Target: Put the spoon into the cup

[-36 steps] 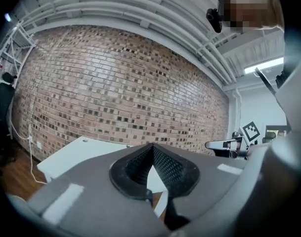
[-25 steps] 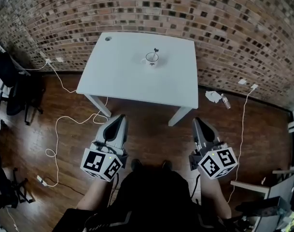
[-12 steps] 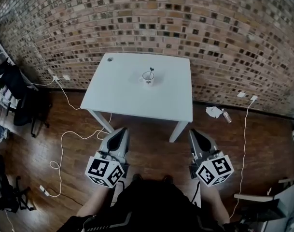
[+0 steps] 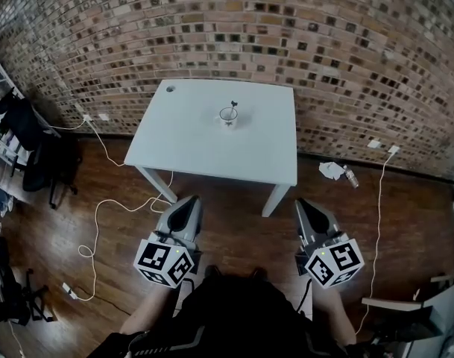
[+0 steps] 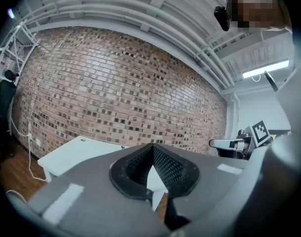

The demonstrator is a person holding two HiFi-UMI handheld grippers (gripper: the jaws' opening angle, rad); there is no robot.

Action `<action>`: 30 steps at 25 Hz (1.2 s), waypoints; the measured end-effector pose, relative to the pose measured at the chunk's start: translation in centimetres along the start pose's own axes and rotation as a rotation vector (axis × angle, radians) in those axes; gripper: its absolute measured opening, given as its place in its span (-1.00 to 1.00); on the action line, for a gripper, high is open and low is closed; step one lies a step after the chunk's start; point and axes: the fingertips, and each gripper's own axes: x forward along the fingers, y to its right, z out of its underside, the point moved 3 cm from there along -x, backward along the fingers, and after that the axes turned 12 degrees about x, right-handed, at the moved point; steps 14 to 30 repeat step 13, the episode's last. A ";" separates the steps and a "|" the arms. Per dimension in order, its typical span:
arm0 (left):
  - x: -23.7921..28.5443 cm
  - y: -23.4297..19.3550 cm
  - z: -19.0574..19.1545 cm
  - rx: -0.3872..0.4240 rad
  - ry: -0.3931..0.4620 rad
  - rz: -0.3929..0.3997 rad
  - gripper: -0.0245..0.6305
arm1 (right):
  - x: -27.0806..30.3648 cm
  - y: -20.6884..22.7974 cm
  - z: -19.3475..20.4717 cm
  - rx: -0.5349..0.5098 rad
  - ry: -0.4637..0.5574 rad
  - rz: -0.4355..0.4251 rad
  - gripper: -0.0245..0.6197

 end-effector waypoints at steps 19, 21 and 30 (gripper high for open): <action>0.5 0.1 0.0 0.004 -0.012 0.004 -0.94 | 0.3 0.8 0.1 0.010 -0.007 0.010 -0.90; 0.5 0.1 0.0 0.004 -0.012 0.004 -0.94 | 0.3 0.8 0.1 0.010 -0.007 0.010 -0.90; 0.5 0.1 0.0 0.004 -0.012 0.004 -0.94 | 0.3 0.8 0.1 0.010 -0.007 0.010 -0.90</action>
